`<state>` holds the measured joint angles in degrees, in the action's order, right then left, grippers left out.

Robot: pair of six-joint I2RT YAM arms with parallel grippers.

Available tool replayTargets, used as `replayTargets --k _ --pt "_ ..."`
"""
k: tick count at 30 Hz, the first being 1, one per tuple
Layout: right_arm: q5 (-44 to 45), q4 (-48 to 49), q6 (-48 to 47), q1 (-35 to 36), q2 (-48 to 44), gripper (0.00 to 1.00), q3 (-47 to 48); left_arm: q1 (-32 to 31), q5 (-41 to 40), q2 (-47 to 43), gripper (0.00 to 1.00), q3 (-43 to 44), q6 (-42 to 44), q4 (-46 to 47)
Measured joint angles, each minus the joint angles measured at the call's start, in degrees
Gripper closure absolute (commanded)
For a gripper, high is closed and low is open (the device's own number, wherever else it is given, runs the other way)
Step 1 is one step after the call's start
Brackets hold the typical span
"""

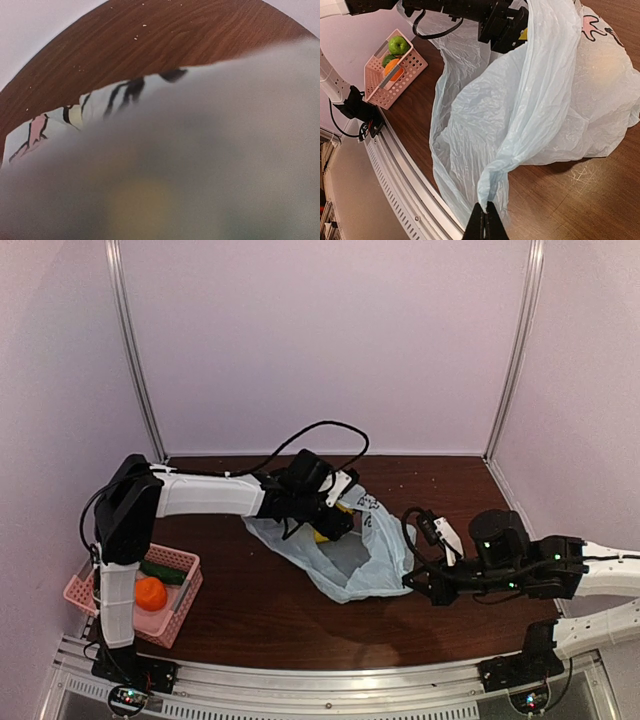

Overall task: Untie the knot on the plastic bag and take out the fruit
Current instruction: Pick up the fake fruit from the takeout bag.

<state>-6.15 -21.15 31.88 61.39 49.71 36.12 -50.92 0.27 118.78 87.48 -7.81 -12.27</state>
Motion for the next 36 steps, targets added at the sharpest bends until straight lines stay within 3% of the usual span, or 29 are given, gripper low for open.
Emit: replayTargets --k 13,29,32,36 --pt "0.5 0.0 0.3 0.0 0.0 1.0 0.0 2.6 3.3 6.0 0.15 6.1 9.6 -5.1" --pt "1.1 0.5 1.4 0.0 -0.7 1.0 0.0 2.6 -7.5 11.0 0.1 7.2 13.7 -5.6" --pt "1.4 0.6 1.5 0.0 -1.1 1.0 0.0 2.6 -8.5 11.1 0.18 8.0 14.2 -5.7" --pt "1.7 1.1 1.6 0.0 -1.1 1.0 0.0 2.6 -8.8 11.1 0.38 8.2 14.4 -5.7"
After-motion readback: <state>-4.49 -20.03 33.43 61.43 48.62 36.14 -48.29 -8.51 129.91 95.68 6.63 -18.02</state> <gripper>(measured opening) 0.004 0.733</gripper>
